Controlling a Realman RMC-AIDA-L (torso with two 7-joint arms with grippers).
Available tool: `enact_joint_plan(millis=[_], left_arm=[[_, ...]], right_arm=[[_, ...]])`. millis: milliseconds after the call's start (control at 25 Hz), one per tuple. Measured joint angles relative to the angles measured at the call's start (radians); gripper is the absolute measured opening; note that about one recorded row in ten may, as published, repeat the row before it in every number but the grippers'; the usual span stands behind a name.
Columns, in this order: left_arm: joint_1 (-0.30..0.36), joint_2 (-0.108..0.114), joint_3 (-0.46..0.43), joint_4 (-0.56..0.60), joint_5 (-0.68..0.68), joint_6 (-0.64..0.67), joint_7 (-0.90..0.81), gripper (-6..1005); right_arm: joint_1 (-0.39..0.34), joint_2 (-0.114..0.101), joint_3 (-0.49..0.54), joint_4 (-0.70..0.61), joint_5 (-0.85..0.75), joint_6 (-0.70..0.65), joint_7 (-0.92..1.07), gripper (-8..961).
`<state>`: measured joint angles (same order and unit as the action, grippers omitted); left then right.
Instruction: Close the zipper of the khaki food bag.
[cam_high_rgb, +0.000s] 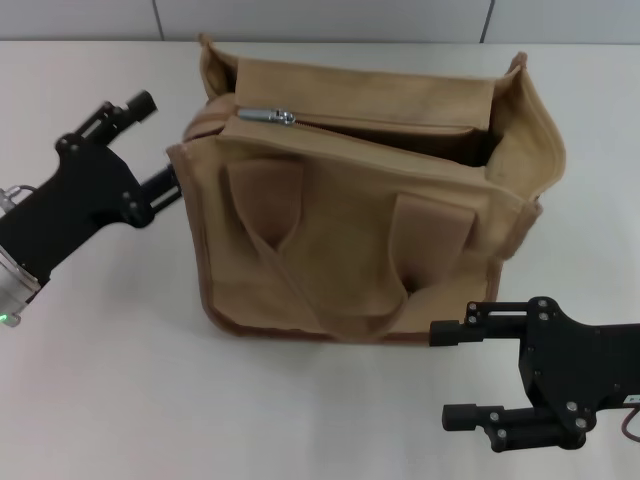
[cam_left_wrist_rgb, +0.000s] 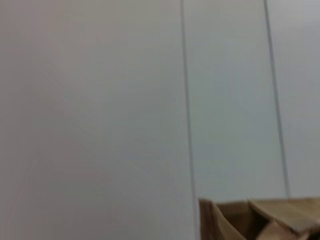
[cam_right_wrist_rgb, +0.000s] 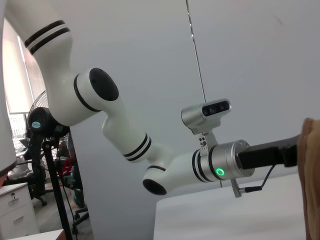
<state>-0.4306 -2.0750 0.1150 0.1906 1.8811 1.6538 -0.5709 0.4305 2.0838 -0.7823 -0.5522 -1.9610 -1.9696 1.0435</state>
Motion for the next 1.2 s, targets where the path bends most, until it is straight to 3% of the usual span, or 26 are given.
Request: enact_joint_plan(millis=[200,560,760,960,1200], left_arm=[[0.0,0.0,-0.055,-0.059,-0.005,0.004,0.074,782],[-0.005,-0.001,-0.049,-0.09,-0.002,-0.001,0.084,782],[-0.005,-0.001,-0.015,-0.093,0.026,-0.069,0.148,782],[0.0,-0.001,-0.05,-0.109,0.016,-0.073,0.174,782],[-0.001,-0.001,-0.164,-0.149,0.009,-0.067,0.172,781]], right_arm=[[0.003,0.001,0.0,0.0,0.001,0.0,0.0,689],[0.007,0.001,0.0,0.001,0.001,0.006,0.0,690],[0.008,0.001,0.0,0.004,0.001,0.008,0.0,690],[0.008,0.0,0.0,0.006,0.001,0.008,0.0,690],[0.014,-0.001,0.0,0.006,0.001,0.008,0.0,689]])
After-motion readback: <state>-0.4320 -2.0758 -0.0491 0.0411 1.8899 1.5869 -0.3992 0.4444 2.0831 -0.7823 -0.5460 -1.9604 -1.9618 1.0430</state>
